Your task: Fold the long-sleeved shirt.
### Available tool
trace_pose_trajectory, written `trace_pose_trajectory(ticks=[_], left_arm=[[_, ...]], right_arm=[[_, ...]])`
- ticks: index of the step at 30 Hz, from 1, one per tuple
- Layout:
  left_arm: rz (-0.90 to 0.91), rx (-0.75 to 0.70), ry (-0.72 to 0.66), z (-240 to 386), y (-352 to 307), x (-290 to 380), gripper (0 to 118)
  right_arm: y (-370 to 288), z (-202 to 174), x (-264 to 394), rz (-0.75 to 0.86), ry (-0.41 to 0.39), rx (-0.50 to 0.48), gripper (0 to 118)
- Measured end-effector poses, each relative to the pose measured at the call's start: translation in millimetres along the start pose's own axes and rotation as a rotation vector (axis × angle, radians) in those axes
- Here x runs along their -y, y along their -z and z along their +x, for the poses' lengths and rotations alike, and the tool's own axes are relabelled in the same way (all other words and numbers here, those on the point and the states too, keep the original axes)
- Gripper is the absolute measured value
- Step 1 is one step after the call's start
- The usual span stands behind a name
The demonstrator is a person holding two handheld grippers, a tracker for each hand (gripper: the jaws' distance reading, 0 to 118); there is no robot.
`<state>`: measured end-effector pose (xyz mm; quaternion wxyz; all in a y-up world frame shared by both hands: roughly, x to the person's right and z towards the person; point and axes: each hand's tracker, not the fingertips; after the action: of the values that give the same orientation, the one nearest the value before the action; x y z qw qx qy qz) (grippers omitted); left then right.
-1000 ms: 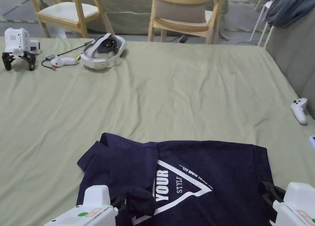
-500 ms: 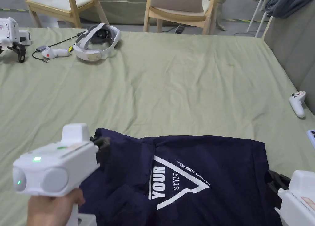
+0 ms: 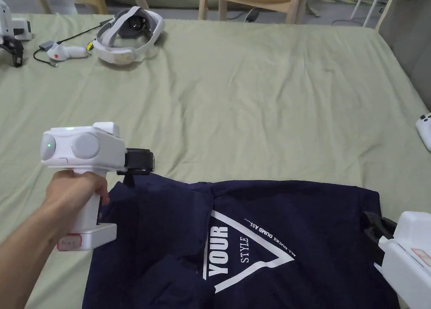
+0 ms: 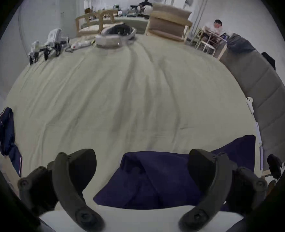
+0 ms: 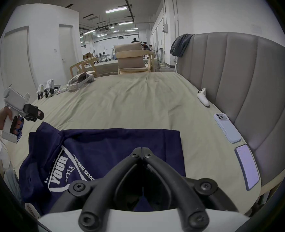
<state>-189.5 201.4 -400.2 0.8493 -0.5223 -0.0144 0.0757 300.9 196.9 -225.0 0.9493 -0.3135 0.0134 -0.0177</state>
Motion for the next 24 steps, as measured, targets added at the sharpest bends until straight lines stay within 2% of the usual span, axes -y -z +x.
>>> trace_pose_trajectory(ticks=[3,4,5,7,10,11,12,13,14,15,16,18,19,21,23,24], left_arm=[[-0.081,-0.040,-0.027,-0.1,15.1,0.5,95],[-0.085,-0.017,-0.024,-1.6,23.2,7.8,95],[-0.079,-0.005,-0.034,-1.8,22.8,12.2,74],[-0.054,0.031,-0.073,-2.0,25.5,23.4,5],[-0.044,0.005,-0.016,2.5,31.2,29.5,4],[-0.046,0.007,-0.027,2.3,30.7,29.3,4],[-0.041,0.008,-0.031,-0.7,33.7,33.1,4],[-0.036,0.007,-0.036,-0.8,33.2,32.9,4],[-0.038,0.008,-0.036,-0.3,33.1,32.9,4],[-0.040,0.006,-0.029,-0.5,35.7,33.5,4],[-0.036,0.001,-0.025,-1.3,38.6,34.1,4],[-0.039,-0.006,-0.011,1.9,39.5,34.4,4],[-0.039,-0.010,-0.001,3.2,39.4,34.3,4],[-0.037,-0.013,-0.005,1.2,43.7,34.7,4],[-0.039,-0.012,-0.008,1.0,43.5,34.1,4],[-0.040,-0.010,-0.011,-0.9,46.6,34.3,4]], right_arm=[[10.7,2.6,0.8,-0.014,0.002,-0.004,0],[13.5,3.9,0.5,-0.018,0.005,-0.006,0],[16.1,5.8,0.1,-0.023,0.010,-0.009,0],[21.8,10.5,-1.5,-0.037,0.014,-0.006,0],[34.0,26.7,-10.4,-0.074,0.027,-0.020,0],[40.1,36.2,-15.2,-0.095,0.039,-0.028,8],[45.9,47.1,-22.5,-0.111,0.065,-0.029,30],[54.5,57.7,-30.4,-0.133,0.082,-0.013,80],[63.8,66.8,-36.4,-0.162,0.103,0.002,111],[74.1,78.3,-43.8,-0.179,0.103,0.034,118],[85.8,93.4,-48.9,-0.164,0.110,0.029,115],[112.5,113.3,-51.9,-0.235,0.127,0.033,115],[116.4,109.4,-55.1,-0.272,0.141,0.030,114],[138.8,115.5,-52.6,-0.317,0.163,-0.043,106],[156.2,113.0,-49.5,-0.365,0.176,-0.083,87],[162.9,109.9,-47.4,-0.385,0.171,-0.072,74]])
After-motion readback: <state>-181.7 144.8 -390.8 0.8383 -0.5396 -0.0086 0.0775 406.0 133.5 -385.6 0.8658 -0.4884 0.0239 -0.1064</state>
